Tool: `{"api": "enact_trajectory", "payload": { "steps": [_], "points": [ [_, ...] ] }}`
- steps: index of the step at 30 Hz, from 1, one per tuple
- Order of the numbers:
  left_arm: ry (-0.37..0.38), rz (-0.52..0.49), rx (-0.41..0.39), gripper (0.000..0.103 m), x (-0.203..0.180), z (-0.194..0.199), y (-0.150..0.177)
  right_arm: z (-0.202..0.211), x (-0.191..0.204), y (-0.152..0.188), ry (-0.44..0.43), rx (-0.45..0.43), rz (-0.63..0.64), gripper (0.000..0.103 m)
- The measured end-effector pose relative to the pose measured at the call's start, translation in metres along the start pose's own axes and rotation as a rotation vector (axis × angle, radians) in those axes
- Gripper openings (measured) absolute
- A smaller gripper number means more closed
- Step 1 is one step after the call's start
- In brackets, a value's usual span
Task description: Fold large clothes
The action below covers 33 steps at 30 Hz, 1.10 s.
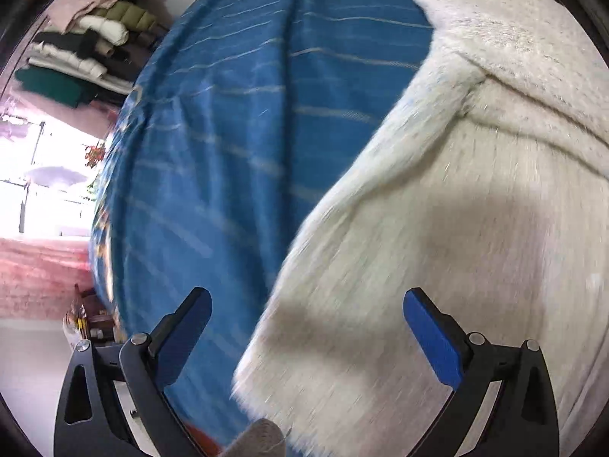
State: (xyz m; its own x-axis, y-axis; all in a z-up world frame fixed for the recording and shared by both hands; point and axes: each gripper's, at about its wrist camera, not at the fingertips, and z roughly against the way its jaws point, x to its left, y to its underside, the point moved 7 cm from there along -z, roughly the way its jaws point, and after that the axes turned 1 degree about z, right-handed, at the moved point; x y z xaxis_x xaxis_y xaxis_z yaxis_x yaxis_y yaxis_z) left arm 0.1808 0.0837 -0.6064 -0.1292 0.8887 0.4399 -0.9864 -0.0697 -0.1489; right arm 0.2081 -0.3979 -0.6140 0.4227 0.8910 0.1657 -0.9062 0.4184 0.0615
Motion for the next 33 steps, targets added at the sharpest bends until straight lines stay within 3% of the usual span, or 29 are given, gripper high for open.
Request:
{"api": "enact_trajectory", "payload": {
  "steps": [3, 5, 8, 9, 10, 11, 16, 18, 21, 24, 27, 29, 32, 33],
  "points": [
    [-0.017, 0.010, 0.025, 0.103, 0.016, 0.003, 0.020, -0.037, 0.082, 0.046, -0.354, 0.228, -0.002, 0.041],
    [-0.033, 0.010, 0.041, 0.103, 0.023, 0.000, 0.029, -0.072, 0.117, 0.065, -0.398, 0.311, 0.016, 0.041],
    [-0.042, 0.025, 0.056, 0.103, 0.032, -0.002, 0.038, -0.125, 0.143, 0.089, -0.355, 0.413, 0.036, 0.040],
    [-0.043, 0.031, 0.053, 0.103, 0.035, -0.001, 0.038, -0.130, 0.145, 0.090, -0.320, 0.399, 0.038, 0.034],
    [-0.042, 0.038, 0.049, 0.103, 0.037, 0.000, 0.038, -0.127, 0.146, 0.092, -0.303, 0.371, 0.051, 0.012],
    [-0.037, 0.043, 0.045, 0.103, 0.038, 0.001, 0.038, -0.120, 0.149, 0.092, -0.295, 0.345, 0.072, 0.008],
    [0.011, 0.051, 0.029, 0.103, 0.033, 0.014, 0.042, -0.070, 0.130, 0.100, -0.210, 0.219, 0.111, 0.007],
    [0.026, 0.040, 0.025, 0.103, 0.027, 0.015, 0.042, -0.070, 0.121, 0.089, -0.172, 0.230, 0.112, 0.007],
    [0.040, 0.017, 0.019, 0.103, 0.017, 0.015, 0.037, -0.091, 0.121, 0.084, -0.100, 0.314, 0.140, 0.008],
    [0.046, -0.002, -0.028, 0.103, 0.005, 0.018, 0.010, -0.097, 0.123, 0.074, -0.131, 0.356, 0.090, 0.015],
    [0.020, -0.024, -0.105, 0.103, -0.008, 0.017, -0.031, -0.068, 0.122, 0.048, -0.185, 0.257, 0.062, 0.019],
    [-0.040, -0.047, -0.159, 0.103, -0.018, 0.006, -0.065, -0.053, 0.118, 0.036, -0.192, 0.208, 0.046, 0.019],
    [-0.121, -0.070, -0.125, 0.103, -0.029, -0.037, -0.098, -0.030, 0.100, 0.020, -0.183, 0.165, 0.000, 0.019],
    [-0.105, -0.051, -0.092, 0.103, -0.029, -0.052, -0.105, -0.025, 0.090, 0.016, -0.173, 0.157, -0.007, 0.019]
  ]
}}
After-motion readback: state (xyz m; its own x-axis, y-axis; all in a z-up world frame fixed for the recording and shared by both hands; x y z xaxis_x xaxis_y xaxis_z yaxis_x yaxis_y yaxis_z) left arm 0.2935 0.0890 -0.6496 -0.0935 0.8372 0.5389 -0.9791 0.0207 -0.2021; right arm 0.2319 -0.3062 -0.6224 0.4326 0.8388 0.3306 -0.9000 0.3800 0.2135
